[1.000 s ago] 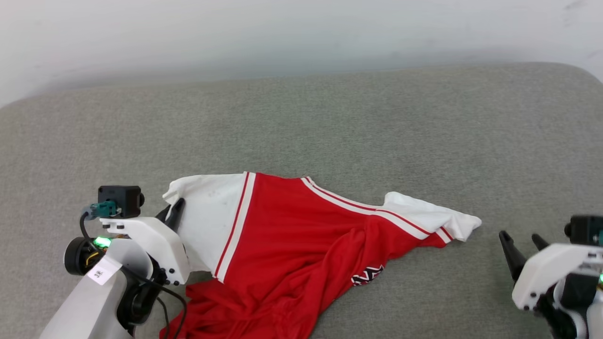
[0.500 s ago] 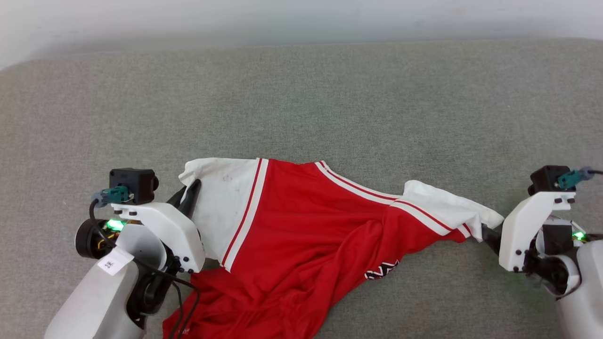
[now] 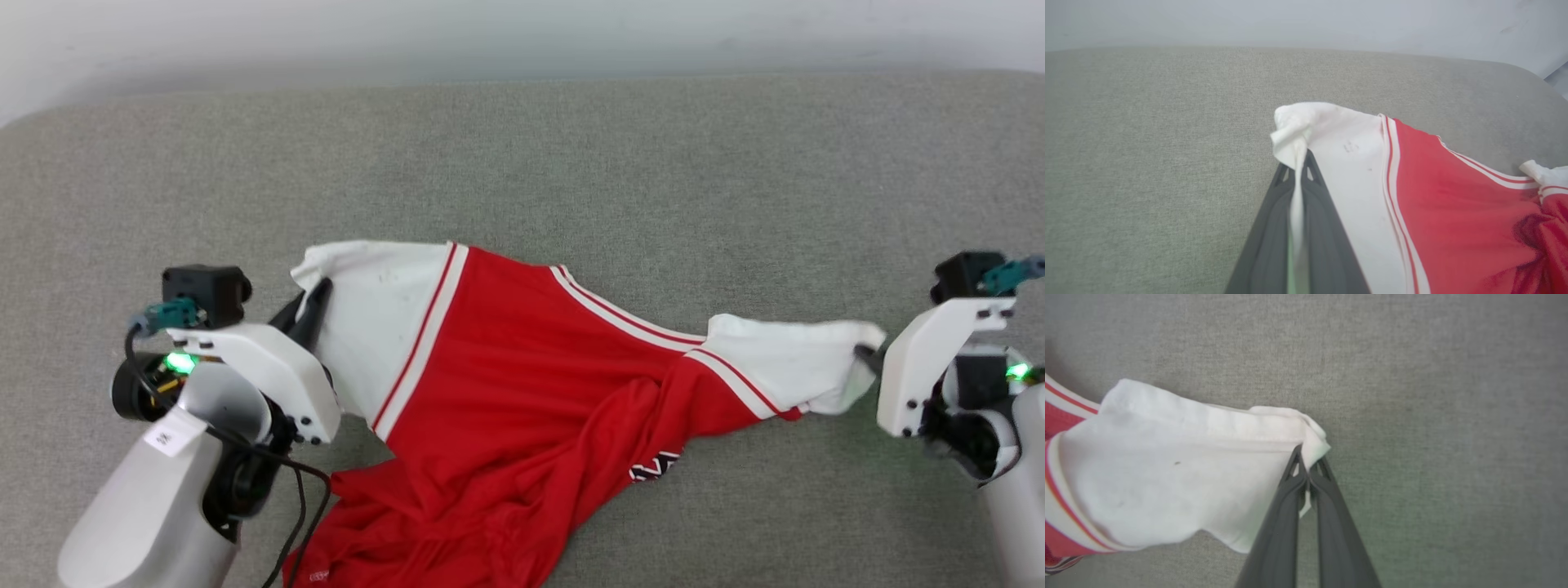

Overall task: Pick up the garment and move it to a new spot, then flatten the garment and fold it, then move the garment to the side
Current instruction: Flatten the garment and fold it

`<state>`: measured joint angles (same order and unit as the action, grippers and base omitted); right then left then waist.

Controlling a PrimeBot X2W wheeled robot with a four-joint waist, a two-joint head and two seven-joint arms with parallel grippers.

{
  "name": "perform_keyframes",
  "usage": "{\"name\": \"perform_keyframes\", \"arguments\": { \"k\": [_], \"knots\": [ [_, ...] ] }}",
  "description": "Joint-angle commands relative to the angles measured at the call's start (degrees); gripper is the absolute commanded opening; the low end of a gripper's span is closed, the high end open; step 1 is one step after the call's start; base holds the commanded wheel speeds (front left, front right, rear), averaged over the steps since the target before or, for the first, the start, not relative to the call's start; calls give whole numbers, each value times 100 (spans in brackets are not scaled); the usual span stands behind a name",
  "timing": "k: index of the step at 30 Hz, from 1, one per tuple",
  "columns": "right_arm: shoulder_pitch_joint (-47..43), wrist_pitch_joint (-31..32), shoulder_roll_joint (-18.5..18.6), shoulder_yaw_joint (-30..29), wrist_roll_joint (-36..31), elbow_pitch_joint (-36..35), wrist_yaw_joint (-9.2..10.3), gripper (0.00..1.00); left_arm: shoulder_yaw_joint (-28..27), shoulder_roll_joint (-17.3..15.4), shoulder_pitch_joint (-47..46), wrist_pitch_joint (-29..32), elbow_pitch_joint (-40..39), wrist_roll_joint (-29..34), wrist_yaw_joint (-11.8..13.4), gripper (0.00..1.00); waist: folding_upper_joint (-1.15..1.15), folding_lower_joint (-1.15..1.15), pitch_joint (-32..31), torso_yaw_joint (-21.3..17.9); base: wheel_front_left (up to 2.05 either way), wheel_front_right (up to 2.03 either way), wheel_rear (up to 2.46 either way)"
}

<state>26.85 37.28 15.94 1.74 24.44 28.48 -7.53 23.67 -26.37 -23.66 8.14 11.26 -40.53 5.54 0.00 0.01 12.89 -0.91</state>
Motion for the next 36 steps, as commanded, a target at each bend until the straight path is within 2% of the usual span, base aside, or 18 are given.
{"name": "perform_keyframes", "arguments": {
  "k": [1,6,11,16,25,36],
  "knots": [
    [116,-106,85,-21,-86,-65,8,0,-57,-9,-125,-61,4,-1,2,0,0,-1,-46,-4,0,0,0],
    [423,-612,183,-115,-340,-244,8,0,-143,31,-545,-170,195,15,-29,0,0,-1,-214,-24,0,0,0],
    [795,-1039,127,-244,-685,-363,7,0,-206,129,-1125,-286,450,43,-91,0,0,-1,-324,-62,0,0,0],
    [1351,-1205,64,-352,-936,-317,7,0,-274,195,-1841,-395,920,85,-196,0,0,-1,-307,-138,0,0,0],
    [2860,-1687,36,-438,-1387,2,7,0,-322,303,-3424,-826,2041,284,-447,0,0,-1,17,-249,0,0,0],
    [4830,-2489,-61,-368,-1820,535,7,0,-419,70,-5307,-1747,3012,702,-698,0,0,-1,606,-366,0,0,0]
  ]
}}
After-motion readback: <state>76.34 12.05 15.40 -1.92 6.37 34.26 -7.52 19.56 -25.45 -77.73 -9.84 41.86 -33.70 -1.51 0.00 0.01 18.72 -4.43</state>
